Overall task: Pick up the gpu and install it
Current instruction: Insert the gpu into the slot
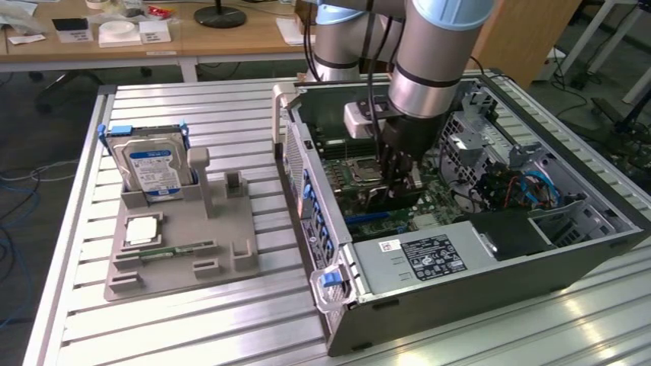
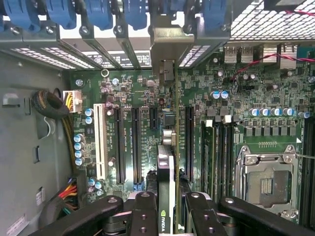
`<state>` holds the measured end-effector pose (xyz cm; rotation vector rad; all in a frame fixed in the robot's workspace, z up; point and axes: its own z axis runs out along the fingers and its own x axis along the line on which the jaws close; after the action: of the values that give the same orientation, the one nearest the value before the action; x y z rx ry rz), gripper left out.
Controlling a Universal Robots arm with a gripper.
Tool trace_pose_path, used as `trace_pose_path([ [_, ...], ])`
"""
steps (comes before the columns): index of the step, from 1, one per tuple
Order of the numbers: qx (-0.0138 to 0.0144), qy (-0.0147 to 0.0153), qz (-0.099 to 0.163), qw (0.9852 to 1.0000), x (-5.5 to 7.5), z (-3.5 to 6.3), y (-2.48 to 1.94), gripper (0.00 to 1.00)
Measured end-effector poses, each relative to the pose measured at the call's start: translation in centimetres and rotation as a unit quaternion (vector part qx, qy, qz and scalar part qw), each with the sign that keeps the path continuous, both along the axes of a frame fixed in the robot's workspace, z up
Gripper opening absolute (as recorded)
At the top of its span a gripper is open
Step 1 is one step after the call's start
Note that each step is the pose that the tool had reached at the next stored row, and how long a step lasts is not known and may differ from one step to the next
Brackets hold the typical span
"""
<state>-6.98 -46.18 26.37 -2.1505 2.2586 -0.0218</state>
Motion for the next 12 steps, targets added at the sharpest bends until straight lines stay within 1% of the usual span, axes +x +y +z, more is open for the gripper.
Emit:
trace_pose_path([
  [12,0.0000,0.0000,-0.001,1.0000,-0.37,-0.05,0.12,0.26],
])
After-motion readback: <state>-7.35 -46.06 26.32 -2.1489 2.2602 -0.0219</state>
